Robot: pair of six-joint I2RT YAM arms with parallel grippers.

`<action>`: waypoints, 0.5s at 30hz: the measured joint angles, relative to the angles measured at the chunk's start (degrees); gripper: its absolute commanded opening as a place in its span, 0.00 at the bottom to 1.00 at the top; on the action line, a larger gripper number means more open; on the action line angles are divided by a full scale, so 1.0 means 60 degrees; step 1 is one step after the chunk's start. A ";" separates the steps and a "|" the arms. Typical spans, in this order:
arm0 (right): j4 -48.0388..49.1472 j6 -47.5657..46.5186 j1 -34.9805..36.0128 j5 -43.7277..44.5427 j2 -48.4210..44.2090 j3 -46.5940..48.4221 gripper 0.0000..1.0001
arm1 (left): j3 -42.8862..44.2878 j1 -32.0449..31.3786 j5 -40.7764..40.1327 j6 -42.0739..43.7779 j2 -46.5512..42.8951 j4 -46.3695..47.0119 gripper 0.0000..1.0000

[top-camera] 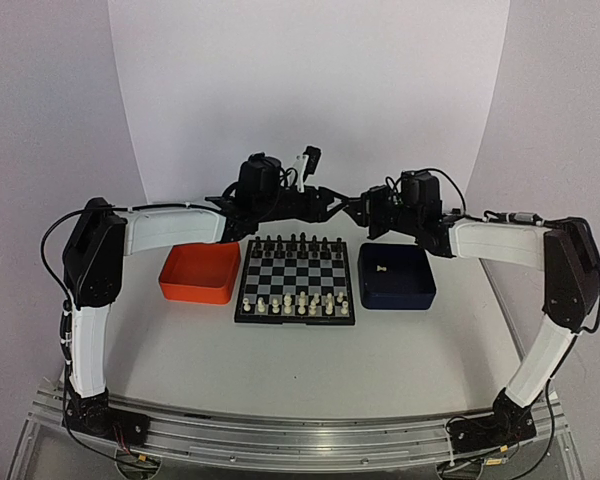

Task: Set up the chess pieces on the board
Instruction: Place the chess piece on the chessboard.

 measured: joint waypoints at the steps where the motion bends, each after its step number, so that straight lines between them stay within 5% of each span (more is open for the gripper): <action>1: 0.0014 0.0000 0.0000 0.0021 -0.0025 0.0000 0.00 | 0.0000 0.0000 0.0004 0.0000 0.0000 0.0000 0.52; 15: 0.0070 0.0004 0.0000 0.0030 -0.0045 0.0000 0.00 | 0.0015 0.0000 0.0246 -0.0013 0.0253 -0.0004 0.40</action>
